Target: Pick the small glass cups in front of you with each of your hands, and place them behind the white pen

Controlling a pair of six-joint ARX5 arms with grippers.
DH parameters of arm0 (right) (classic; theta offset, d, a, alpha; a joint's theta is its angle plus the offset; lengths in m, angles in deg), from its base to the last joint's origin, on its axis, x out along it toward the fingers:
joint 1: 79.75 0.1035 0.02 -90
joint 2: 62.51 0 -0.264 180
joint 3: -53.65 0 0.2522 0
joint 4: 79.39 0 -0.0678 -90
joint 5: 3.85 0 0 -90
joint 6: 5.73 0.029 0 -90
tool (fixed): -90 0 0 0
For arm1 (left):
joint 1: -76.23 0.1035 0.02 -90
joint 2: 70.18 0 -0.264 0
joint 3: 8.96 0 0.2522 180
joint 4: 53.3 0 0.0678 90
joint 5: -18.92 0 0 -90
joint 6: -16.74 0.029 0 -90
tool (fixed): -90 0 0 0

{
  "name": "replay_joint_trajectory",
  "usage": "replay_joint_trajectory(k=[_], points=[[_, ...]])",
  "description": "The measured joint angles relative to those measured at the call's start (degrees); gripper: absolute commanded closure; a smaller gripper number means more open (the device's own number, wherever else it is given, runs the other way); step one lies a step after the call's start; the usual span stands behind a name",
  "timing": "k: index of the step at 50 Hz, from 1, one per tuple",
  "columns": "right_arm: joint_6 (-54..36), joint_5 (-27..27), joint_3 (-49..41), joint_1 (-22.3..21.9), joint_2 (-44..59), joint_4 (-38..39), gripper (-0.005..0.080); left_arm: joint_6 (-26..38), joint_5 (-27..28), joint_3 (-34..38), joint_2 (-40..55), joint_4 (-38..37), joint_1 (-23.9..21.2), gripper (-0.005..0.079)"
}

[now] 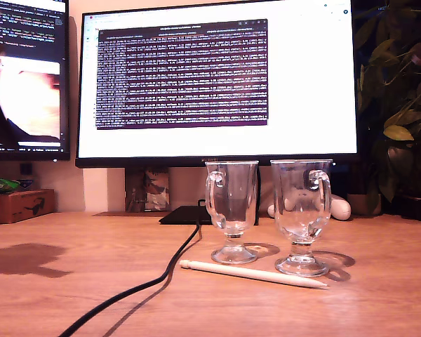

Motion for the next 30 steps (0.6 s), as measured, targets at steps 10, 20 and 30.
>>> replay_joint_trajectory(k=[10,20,30], points=[[-1.6,0.0,-7.4,-0.1,-5.7,9.3,0.0754,-1.2,-4.1,8.3,-8.1,8.4,0.3,0.0761],[-1.5,0.0,-15.5,-1.1,-8.8,15.5,0.0754,-4.8,-9.2,17.1,-14.4,13.0,0.3,0.0761],[-1.4,0.0,-21.0,-1.2,-11.6,22.6,0.0754,-4.9,-12.8,21.4,-20.4,15.8,0.3,0.0761]])
